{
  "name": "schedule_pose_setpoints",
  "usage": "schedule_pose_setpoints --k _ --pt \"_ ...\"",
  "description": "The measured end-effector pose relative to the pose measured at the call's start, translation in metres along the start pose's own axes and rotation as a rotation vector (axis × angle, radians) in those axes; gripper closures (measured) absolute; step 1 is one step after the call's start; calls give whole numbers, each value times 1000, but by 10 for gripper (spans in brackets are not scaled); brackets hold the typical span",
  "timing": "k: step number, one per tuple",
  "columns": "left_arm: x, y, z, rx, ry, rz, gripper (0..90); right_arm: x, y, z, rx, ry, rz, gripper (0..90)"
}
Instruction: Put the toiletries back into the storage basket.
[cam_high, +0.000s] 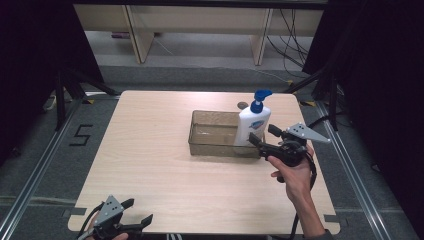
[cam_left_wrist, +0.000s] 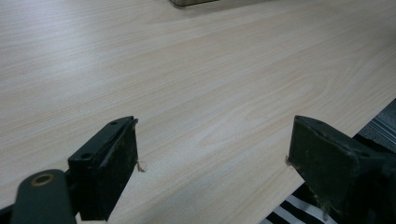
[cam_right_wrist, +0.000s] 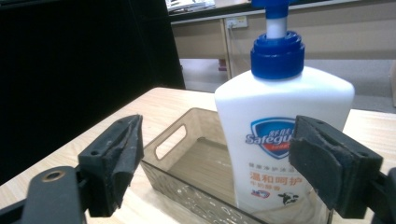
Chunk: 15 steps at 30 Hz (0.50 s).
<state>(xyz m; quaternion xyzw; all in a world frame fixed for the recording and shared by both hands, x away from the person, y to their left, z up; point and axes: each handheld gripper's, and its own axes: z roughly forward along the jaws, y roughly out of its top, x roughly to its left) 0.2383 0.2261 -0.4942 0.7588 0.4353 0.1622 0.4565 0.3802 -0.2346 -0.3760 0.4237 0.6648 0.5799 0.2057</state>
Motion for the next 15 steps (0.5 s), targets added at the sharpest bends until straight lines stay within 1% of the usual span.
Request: schedule_pose_setpoints --k 1,2,3,4,7,8,9,10,11,12,13,14,15 --pt "0 0 0 0 0 0 151 0 0 0 0 0 0 177" --pt "1 0 0 4 0 8 151 1 -2 0 4 3 2 171" --pt "1 0 0 4 0 8 151 1 -2 0 9 11 5 170" --pt "0 0 0 1 1 3 150 2 -3 0 9 5 0 167" --pt "0 0 0 1 0 3 151 3 -3 0 16 7 -2 163" --pt "1 0 -1 6 2 7 151 5 -5 0 21 15 1 160" --pt "1 0 0 4 2 6 151 6 -5 0 16 12 -10 159" --pt "1 0 -1 7 1 10 151 6 -5 0 16 12 -10 159" --pt "0 0 0 1 1 5 151 9 -8 1 21 14 -18 157" --pt "1 0 -1 14 1 19 150 11 -9 1 20 15 -17 156" --pt "0 0 0 -1 2 1 150 11 -9 1 20 15 -17 156" --pt "0 0 0 3 4 3 151 13 -10 2 36 20 -22 157" --pt "0 0 0 3 4 3 151 15 -11 2 42 30 -14 157"
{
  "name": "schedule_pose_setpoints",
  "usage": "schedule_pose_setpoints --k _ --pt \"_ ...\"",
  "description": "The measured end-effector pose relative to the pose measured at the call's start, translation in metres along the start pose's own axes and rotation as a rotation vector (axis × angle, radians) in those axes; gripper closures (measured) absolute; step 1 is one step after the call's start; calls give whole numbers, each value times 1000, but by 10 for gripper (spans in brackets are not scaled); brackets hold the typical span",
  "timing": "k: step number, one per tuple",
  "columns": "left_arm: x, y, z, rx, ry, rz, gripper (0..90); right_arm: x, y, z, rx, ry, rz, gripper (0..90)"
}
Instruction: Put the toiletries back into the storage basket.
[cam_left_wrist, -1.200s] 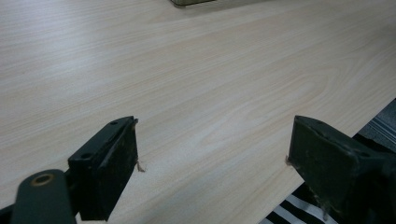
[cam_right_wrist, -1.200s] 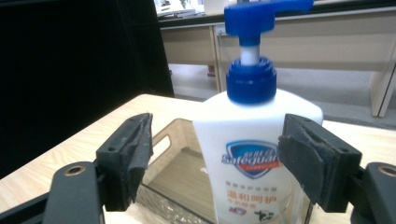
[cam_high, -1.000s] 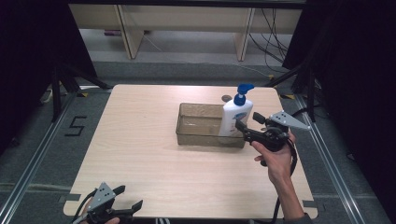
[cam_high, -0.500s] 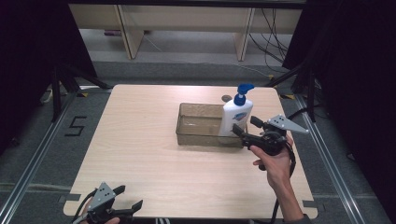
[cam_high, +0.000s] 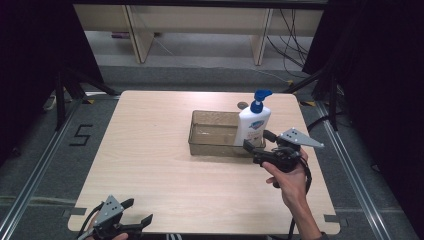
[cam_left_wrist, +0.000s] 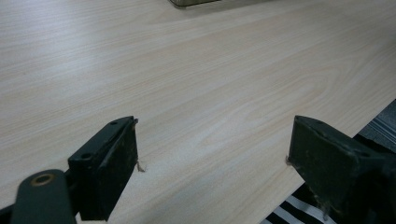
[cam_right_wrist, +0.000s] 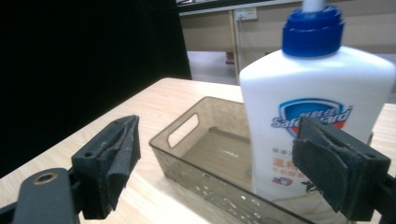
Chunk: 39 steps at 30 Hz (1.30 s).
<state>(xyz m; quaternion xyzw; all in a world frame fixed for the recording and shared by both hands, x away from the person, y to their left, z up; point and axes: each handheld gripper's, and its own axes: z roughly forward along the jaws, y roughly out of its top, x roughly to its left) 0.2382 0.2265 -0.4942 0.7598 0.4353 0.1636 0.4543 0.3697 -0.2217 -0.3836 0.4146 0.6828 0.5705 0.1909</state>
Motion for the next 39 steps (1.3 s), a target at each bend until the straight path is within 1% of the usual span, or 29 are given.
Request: schedule_pose_setpoints --k 1,2,3,5,6,8,9,13,14,15,16,17,20,22,23,25,26,27,28,29,30,31,32,34,35,36,37,38,39 --pt "2 0 0 9 -6 15 151 0 -1 0 -2 -7 -22 157" --pt "2 0 0 9 -6 15 151 0 -1 0 -2 -7 -22 157" --pt "1 0 1 -1 -6 5 151 3 -4 0 1 6 6 157" --pt "0 0 0 -4 -3 0 151 3 -6 1 2 16 1 157" --pt "0 0 0 -6 -2 0 151 5 -8 1 6 20 25 157" --pt "0 0 0 -10 -9 -4 151 5 -12 0 23 22 12 158" --pt "0 0 0 -9 -3 -6 151 5 -12 0 23 22 12 158" --pt "0 0 0 -17 -17 -5 151 7 -22 3 27 28 16 159" --pt "0 1 -1 -12 -16 0 151 7 -22 3 27 28 16 159" --pt "1 1 -2 -4 -13 9 150 7 -23 4 39 14 8 160" --pt "1 1 -2 1 -8 14 151 8 -25 4 45 31 23 160" --pt "1 1 -3 9 -5 17 151 10 -29 6 37 36 7 160" --pt "1 1 -3 1 -5 11 150 14 -32 6 50 49 16 160" --pt "1 1 -3 -4 -10 12 151 15 -35 6 52 47 -17 160" --pt "1 1 -3 -8 -13 12 151 18 -37 6 56 63 -6 160" --pt "1 1 -3 -8 -14 10 150 19 -39 6 59 65 -4 160" --pt "1 1 -3 -7 -15 10 150 20 -40 6 55 56 -16 160" --pt "1 1 -3 -13 -16 9 151 22 -43 7 49 73 -12 160" --pt "1 1 -3 -13 -16 9 150 24 -45 7 49 82 10 160" --pt "0 1 -2 -18 -18 4 151 23 -46 7 47 75 -20 160" --pt "0 1 -2 -22 -17 0 151 23 -46 7 47 75 -20 160" --pt "1 2 -3 -8 -17 16 151 25 -48 6 61 86 5 160" --pt "0 2 -3 -13 -18 11 151 25 -50 6 61 83 -9 160" --pt "0 2 -4 -5 -14 16 151 26 -54 6 56 88 -6 159" --pt "-1 2 -3 -18 -14 0 150 27 -56 7 55 98 -5 159" --pt "-2 2 -2 -24 -18 -1 150 29 -58 5 74 97 19 159" --pt "-2 2 -2 -22 -20 -1 150 29 -58 5 74 97 19 159" --pt "-1 2 -3 -13 -20 10 150 27 -59 5 68 87 -20 160" --pt "-1 2 -3 -13 -22 11 150 29 -62 4 74 100 9 160"
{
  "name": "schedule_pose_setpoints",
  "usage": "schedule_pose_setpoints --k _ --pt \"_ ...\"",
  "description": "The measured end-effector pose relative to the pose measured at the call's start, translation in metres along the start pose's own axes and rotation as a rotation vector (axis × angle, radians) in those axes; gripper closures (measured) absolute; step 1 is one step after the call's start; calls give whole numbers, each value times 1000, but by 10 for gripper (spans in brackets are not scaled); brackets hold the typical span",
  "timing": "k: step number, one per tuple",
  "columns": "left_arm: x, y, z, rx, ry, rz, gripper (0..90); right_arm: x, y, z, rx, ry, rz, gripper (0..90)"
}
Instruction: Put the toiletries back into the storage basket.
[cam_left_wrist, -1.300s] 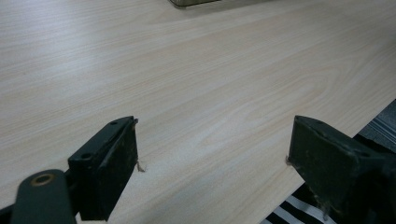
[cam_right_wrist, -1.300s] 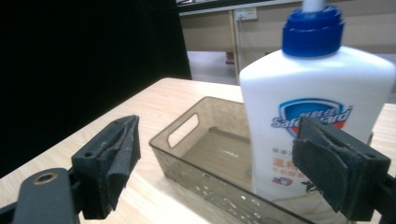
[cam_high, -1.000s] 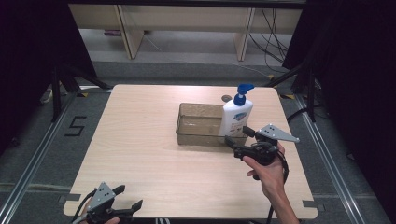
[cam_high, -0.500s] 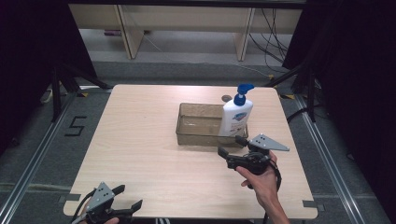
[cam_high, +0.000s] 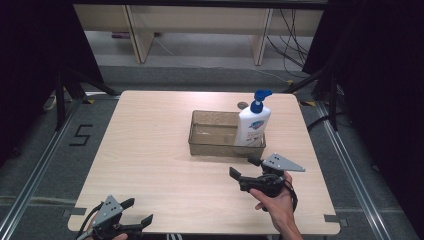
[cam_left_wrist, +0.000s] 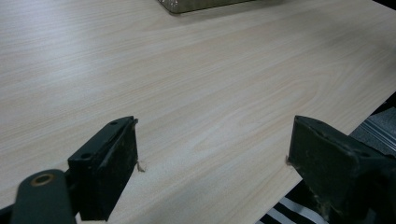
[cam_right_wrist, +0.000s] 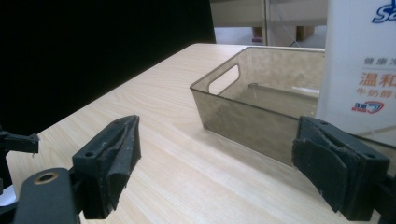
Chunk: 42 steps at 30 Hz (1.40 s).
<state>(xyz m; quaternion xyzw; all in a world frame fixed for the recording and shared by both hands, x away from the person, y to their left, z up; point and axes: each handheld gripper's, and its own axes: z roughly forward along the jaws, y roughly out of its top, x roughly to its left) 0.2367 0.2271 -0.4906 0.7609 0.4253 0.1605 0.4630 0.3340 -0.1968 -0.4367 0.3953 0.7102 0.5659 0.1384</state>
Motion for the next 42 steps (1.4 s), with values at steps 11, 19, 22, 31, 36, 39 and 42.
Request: schedule_pose_setpoints --k 11,19,22,31,36,39,42 --pt "-1 0 0 -10 2 -13 150 8 -12 1 20 28 -4 160" --pt "1 0 -1 3 3 -1 150 12 -22 -1 36 48 -2 159" --pt "1 0 -2 12 5 5 150 13 -26 -3 49 41 11 159" --pt "-1 0 0 -8 4 -12 151 15 -39 -10 61 57 12 159" --pt "1 0 -1 14 3 9 150 20 -43 -15 73 43 3 159" --pt "-1 0 1 -8 2 -10 151 20 -45 -17 69 52 -9 159" --pt "0 -1 1 -13 -3 -10 150 21 -47 -19 75 48 -11 160"
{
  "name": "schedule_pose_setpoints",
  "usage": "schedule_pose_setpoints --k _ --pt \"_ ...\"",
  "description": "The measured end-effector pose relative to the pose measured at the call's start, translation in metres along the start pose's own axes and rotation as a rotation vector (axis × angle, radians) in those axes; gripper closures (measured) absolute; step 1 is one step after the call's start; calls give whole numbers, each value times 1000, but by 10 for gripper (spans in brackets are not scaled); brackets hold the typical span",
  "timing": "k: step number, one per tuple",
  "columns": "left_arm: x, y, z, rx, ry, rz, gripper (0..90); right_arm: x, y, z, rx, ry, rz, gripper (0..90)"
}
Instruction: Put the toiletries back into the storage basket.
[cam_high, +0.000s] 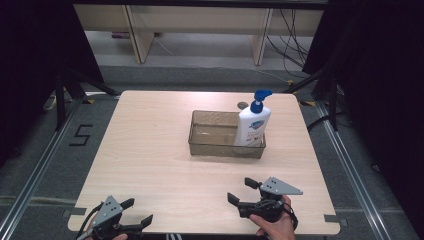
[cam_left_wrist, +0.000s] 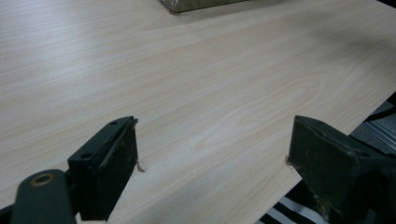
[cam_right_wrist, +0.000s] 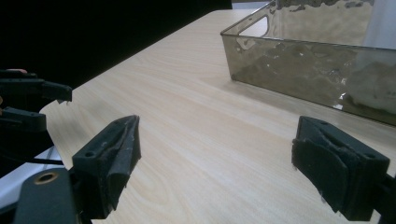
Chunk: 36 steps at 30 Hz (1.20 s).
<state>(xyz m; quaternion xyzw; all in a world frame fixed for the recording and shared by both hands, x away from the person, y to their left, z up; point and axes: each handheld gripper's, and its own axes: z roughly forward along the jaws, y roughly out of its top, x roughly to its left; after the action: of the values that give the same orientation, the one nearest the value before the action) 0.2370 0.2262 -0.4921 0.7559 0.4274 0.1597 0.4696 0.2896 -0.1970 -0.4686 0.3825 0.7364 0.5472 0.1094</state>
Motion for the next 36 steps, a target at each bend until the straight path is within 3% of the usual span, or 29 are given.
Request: schedule_pose_setpoints --k 6,8,13,16,17,18,19,20,22,23,25,30,31,32,33,35,36 --pt "1 0 0 5 6 7 149 -1 -5 -6 -6 -12 -13 160" --pt "2 0 -1 21 10 22 149 1 -8 -10 -1 -14 10 159" --pt "1 0 0 18 11 14 149 0 -11 -13 -7 -13 -3 158" --pt "1 0 0 6 12 2 148 3 -14 -14 8 -8 19 157" --pt "2 0 -1 24 16 19 148 2 -15 -14 12 -6 -10 157" --pt "1 0 1 14 16 7 149 5 -16 -15 27 -1 22 157" --pt "1 0 1 14 16 7 148 5 -16 -15 27 -1 22 157" --pt "1 0 1 9 14 2 148 3 -17 -15 33 -10 -10 157" --pt "2 0 0 17 15 18 148 3 -20 -16 41 -12 -16 157" --pt "1 -1 1 3 17 3 148 3 -20 -16 41 -12 -16 157" --pt "3 0 0 23 18 24 148 3 -22 -16 40 -11 -12 157" --pt "2 -1 1 5 19 11 148 1 -25 -21 50 -24 1 157" --pt "4 -1 0 22 22 31 148 1 -25 -21 50 -24 1 157" --pt "2 -1 2 -4 23 3 147 1 -25 -22 47 -28 0 157" --pt "2 -1 1 12 33 11 148 5 -26 -23 60 -22 47 158" --pt "3 -1 2 11 30 3 148 2 -28 -21 39 -25 4 157" --pt "3 -2 3 7 32 -2 148 3 -28 -22 47 -25 12 157"
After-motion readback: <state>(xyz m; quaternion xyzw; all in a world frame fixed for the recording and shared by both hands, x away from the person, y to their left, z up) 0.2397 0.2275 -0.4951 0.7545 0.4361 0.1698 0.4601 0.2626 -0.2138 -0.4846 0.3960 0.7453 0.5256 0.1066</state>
